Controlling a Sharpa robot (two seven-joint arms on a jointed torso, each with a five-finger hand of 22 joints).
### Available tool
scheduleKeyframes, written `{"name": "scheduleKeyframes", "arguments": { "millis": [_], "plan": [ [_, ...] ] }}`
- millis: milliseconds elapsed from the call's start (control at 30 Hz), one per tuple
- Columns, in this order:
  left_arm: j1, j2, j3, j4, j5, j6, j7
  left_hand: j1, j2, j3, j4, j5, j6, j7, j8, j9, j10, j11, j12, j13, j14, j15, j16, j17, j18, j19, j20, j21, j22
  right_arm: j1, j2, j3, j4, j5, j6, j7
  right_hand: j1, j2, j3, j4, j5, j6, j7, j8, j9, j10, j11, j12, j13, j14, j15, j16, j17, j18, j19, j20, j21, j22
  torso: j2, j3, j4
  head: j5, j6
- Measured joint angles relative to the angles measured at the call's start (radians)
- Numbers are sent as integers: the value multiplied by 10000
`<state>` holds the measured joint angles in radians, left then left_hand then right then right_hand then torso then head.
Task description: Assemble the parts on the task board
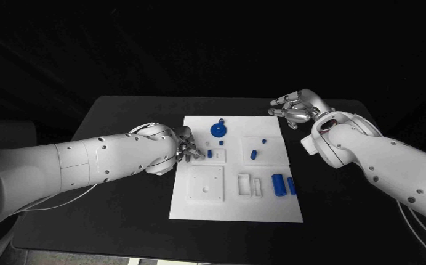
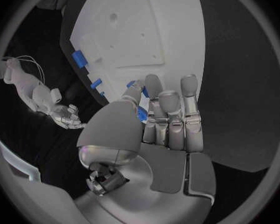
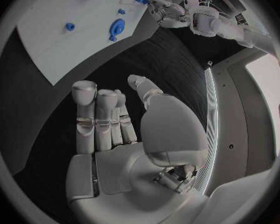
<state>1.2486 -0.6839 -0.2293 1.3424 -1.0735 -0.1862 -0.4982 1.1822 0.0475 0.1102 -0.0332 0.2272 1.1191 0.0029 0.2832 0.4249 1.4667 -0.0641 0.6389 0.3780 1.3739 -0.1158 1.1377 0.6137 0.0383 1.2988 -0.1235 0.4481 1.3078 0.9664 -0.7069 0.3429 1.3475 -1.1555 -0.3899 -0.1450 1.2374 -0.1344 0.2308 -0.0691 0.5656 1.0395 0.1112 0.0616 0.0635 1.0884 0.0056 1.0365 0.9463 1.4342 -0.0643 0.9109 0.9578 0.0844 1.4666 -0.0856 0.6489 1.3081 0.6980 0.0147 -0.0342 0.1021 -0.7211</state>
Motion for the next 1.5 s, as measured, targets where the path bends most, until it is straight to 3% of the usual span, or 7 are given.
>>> {"name": "scheduleKeyframes", "arguments": {
  "millis": [300, 500, 800, 933, 1033, 1200, 1500],
  "plan": [
    [7, -14, 7, 19, 224, -3, 63, 276, 305, 112, -351, 105, -125, 125, 11, 44, 0, 37, 0, 4, 2, 8, 0, 0, 0, 0, 0, 59, 2, 0, -3, -3, -7, 0, 5, -3, 0, 0, 0, 0, 0, 1, -1, 0, 0, 0, 0, 0, 0, 0, 0, 0, 0, 1, 0, 0, 0, -1, -6, 4, -6, 0, 11],
    [11, -49, 11, 63, 351, -16, 111, 264, 442, 96, -367, 696, -166, 166, 70, 61, 5, 40, 0, 3, 14, 20, 0, -8, -1, 0, 0, 59, 1, -1, -6, -3, -8, 0, 7, -3, 0, 0, 0, 0, 0, 1, -1, 0, 0, 0, 0, 0, 1, 0, 0, 0, 0, 0, 0, 0, 0, -1, -6, 5, -5, 6, 31],
    [-15, -232, 37, 244, 501, -39, 235, 84, 749, 164, -571, 758, -293, 226, 67, 106, 4, 41, 0, 2, 14, 20, 39, -20, -1, -37, 37, 138, 0, -5, -16, 0, -7, 0, 9, -3, 0, 0, 0, 0, 0, 2, -2, 0, 0, 0, 0, 0, 1, 0, 0, 0, 0, 0, 0, 0, 0, -2, -5, 1, 1, 2, 58],
    [-42, -360, 137, 292, 636, -39, 374, 34, 803, 426, -917, 757, -362, 242, 3, 53, 3, 41, 0, 2, 14, 20, 39, -21, 0, -73, 73, 140, 0, -7, -25, -2, -2, 0, 9, -3, 0, 0, 0, 0, 0, 2, -2, 0, 0, 0, 0, 0, 1, 0, 0, 0, 0, 0, 0, 0, 0, -3, -5, -1, 6, -5, 80],
    [-47, -478, 301, 319, 842, -37, 607, 51, 837, 843, -1421, 752, -445, 193, -39, 2, -1, 37, 0, 2, 13, 20, 81, -21, 0, -145, 70, 141, -1, -9, -31, -3, 11, 1, 10, 4, 0, 0, 0, 0, 0, 2, -2, 0, 0, 0, 0, 0, 1, 0, 0, 0, 0, 0, 0, 0, 0, -3, -8, -2, 10, -7, 94],
    [-24, -700, 560, 330, 1539, -5, 1208, 105, 995, 1025, -1629, 661, -403, 235, 3, 22, -1, 37, 0, 1, -38, 70, 82, -20, -1, -166, 91, 140, -1, -13, -39, -3, 51, 3, 12, 21, 0, 0, 0, 0, 0, 2, -2, 0, 0, 0, 0, 0, 1, 0, 0, 0, 0, -1, 0, 0, 0, -4, -11, -2, 12, -2, 127],
    [81, -951, 721, 220, 2866, 327, 2363, 126, 1106, 934, -1866, 544, -258, 378, -427, -37, 0, 36, 0, 0, -74, 106, 123, -32, 1, -234, 88, 140, -2, -32, -47, -1, 183, 1, 34, 57, 0, 0, 55, -55, 0, 3, -2, 0, 0, 0, 0, 0, 2, 0, 0, -42, -12, 0, 0, 0, 0, -4, -6, -8, 9, 22, 196]
  ]
}}
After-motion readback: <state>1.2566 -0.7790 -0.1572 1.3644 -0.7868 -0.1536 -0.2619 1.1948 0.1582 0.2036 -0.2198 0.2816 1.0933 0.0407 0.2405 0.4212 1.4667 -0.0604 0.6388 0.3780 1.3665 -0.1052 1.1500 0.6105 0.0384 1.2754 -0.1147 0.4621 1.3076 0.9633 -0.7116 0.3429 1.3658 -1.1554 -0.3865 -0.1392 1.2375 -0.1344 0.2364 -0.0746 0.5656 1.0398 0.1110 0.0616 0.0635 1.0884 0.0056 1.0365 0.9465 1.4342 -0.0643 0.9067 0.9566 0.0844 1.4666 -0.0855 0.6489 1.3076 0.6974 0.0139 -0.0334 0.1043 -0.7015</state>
